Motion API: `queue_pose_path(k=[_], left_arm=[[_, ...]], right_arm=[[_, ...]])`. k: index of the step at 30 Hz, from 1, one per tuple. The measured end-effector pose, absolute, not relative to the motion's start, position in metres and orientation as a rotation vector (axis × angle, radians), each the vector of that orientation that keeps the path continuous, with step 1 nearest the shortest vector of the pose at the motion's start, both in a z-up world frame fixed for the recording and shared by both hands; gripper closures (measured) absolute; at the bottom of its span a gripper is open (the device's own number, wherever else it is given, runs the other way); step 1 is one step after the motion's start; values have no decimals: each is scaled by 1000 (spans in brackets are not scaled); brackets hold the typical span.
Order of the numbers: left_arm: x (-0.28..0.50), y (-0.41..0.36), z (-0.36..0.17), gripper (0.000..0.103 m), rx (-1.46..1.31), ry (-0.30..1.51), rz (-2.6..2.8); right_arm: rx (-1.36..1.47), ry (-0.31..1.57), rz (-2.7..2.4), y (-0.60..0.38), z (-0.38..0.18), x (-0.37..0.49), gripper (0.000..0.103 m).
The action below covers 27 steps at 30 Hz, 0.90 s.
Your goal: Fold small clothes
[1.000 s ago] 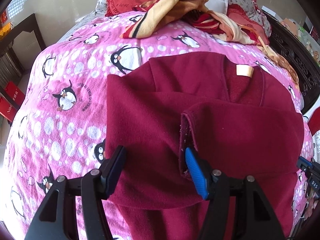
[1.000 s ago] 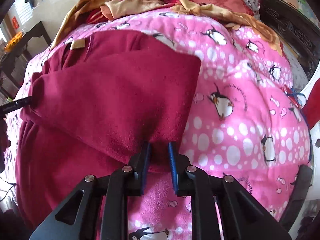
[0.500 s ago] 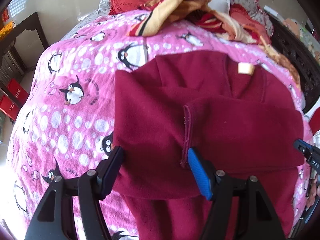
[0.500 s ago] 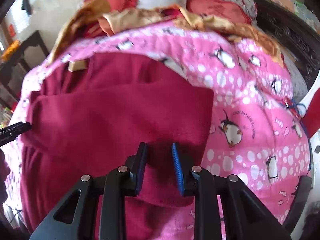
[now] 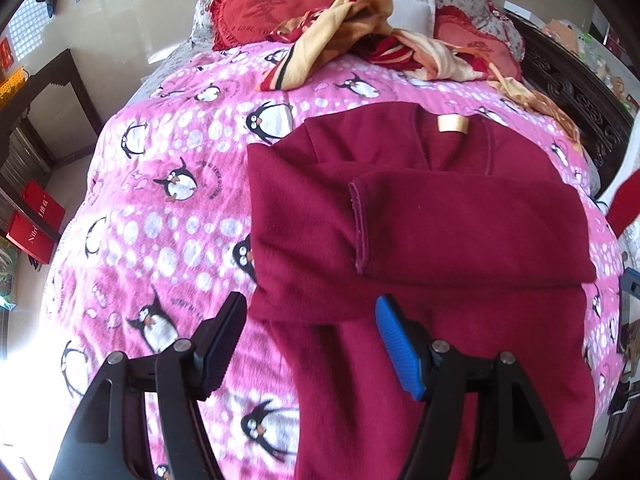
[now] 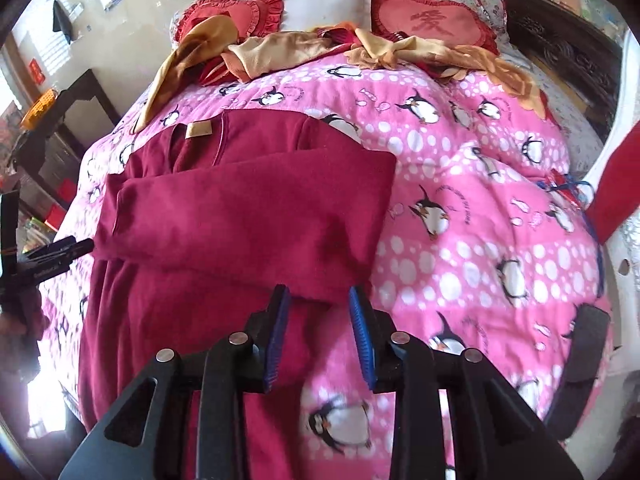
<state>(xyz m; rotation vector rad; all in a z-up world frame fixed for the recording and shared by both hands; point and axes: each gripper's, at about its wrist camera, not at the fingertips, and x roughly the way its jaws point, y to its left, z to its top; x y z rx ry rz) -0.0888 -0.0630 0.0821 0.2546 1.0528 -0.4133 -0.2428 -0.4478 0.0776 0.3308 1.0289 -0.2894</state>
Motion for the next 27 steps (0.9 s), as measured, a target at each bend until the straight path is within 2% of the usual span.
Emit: queue_pose_path(k=[5,10,27], left_arm=[[-119,-44,101,32,261,1019,-437],[-154,-16,106,27,254,1033,-465],[-252,67,57,27,217,1226,-489]], right_arm=[[328,1023,-294,-442,96,-284,86],[310,1065,-254,-424,96,-315,83],[405,1135,-119,-356,28,-408,76]])
